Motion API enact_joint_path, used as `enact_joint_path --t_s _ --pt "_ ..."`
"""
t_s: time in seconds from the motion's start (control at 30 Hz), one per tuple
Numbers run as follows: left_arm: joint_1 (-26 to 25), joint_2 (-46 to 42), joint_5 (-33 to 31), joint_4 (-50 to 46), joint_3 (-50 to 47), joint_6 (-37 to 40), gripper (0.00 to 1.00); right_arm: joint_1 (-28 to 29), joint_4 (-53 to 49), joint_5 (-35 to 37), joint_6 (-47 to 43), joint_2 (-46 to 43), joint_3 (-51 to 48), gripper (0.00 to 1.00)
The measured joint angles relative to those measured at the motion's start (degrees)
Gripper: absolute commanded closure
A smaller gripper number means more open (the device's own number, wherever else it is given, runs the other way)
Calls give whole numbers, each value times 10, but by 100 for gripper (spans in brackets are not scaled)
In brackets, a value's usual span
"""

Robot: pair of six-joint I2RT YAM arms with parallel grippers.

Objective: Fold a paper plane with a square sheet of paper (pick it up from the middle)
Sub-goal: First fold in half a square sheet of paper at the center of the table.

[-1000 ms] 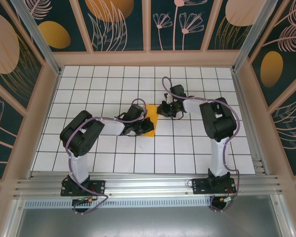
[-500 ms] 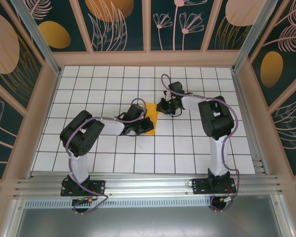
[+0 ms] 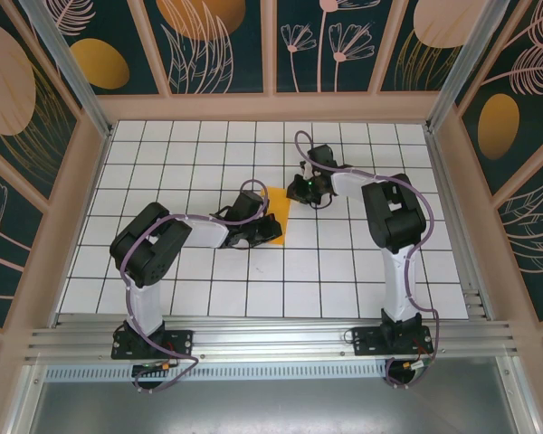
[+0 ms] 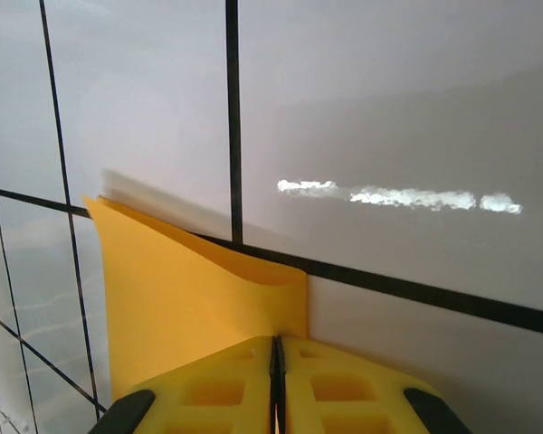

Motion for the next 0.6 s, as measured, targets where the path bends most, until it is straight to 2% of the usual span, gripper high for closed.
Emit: enact_joint_path --t_s 0.43,0.6 --pt "0 0 1 0 -1 0 95 -17 -12 19 1 30 54 88" --pt "0 -6 1 -13 -1 4 89 -18 2 40 1 14 35 88"
